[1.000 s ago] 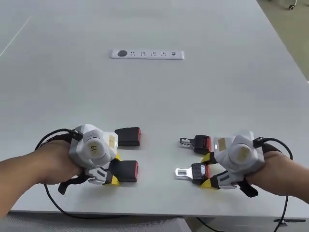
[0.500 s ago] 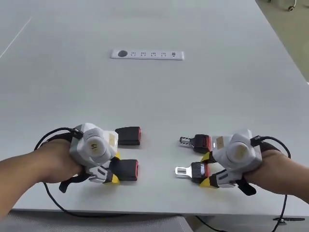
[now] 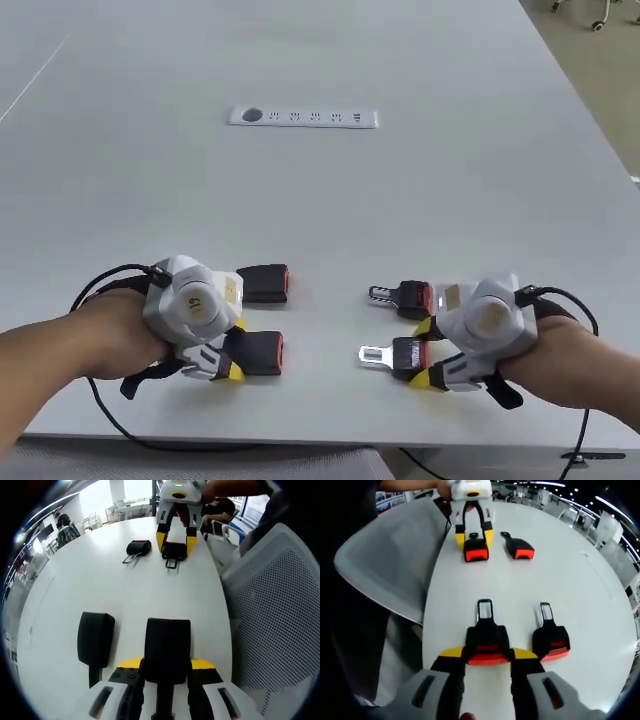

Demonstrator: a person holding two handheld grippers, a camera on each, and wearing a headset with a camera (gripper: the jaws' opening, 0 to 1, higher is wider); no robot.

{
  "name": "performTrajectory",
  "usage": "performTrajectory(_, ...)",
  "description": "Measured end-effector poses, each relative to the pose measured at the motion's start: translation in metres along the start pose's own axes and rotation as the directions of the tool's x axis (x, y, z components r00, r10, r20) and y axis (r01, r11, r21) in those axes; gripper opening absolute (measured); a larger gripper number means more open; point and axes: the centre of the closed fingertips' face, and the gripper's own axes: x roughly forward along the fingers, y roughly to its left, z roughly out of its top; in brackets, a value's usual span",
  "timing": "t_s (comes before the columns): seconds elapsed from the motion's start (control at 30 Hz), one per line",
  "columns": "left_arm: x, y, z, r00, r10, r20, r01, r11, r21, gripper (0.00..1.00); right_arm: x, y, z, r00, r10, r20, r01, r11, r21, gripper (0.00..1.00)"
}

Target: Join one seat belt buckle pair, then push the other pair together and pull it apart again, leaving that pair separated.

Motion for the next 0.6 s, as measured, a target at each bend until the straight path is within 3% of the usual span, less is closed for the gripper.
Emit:
performTrajectory(0.27, 0.000, 0.000, 0.000, 1.0000, -0.001, -0.002, 0.001, 1.000, 0.001, 0.34, 0.005, -0.001, 0.009, 0.9996, -0.016, 0.022, 0.016, 1.000, 0.023, 0.35)
performTrajectory(0.6, 0.000, 0.000, 0.001, 1.0000, -0.006, -0.003, 0.006, 1.000, 0.005, 0.34, 0.016, 0.004, 0.033, 0.9980, -0.028, 0.056, 0.028, 1.000, 0.012, 0.35)
